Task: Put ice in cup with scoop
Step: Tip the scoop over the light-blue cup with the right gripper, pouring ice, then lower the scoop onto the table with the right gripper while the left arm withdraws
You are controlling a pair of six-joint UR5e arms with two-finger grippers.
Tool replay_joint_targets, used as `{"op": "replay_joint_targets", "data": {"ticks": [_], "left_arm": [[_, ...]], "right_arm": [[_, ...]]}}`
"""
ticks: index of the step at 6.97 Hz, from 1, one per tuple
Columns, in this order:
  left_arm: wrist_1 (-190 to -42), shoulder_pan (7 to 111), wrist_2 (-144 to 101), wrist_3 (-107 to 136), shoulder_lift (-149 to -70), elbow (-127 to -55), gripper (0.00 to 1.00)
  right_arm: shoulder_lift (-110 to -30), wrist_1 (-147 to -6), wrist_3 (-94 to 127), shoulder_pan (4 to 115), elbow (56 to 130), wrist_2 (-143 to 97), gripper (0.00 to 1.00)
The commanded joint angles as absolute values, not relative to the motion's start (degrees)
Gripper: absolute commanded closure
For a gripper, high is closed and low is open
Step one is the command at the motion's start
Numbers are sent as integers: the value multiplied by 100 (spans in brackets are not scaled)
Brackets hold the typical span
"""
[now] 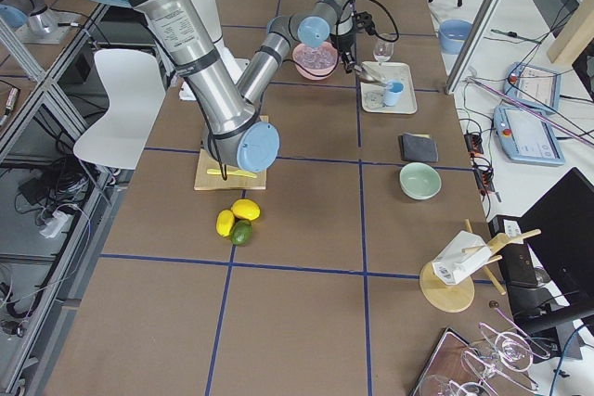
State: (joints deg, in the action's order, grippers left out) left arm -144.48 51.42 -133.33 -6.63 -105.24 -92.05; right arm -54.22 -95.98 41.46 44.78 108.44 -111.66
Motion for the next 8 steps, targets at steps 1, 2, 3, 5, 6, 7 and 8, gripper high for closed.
{"op": "replay_joint_targets", "data": {"ticks": [1, 2, 3, 5, 6, 7, 8], "left_arm": [[-14449, 5142, -13333, -659, -10521, -9211, 0], [-14449, 5142, -13333, -659, -10521, -9220, 0], [-14449, 5142, -13333, -659, -10521, -9211, 0], [-14449, 5176, -13333, -659, -10521, -9202, 0], [-14449, 5316, -13316, -685, -10529, -9228, 0], [-14449, 5370, -13307, -703, -10529, -9246, 0], [-14458, 5370, -13324, -712, -10529, -9246, 0]], "right_arm": [[-5151, -10037, 3762, 4632, 10732, -11469, 100], [-5150, -10037, 3744, 4632, 10723, -11478, 100], [-5159, -10028, 3709, 4641, 10731, -11531, 100], [-5761, -9949, 3787, 4877, 11237, -11637, 100], [-6296, -9958, 3797, 5104, 11598, -11645, 100], [-6919, -9949, 4067, 5263, 11941, -11646, 100], [-7378, -9941, 4652, 5282, 12231, -11628, 100]]}}
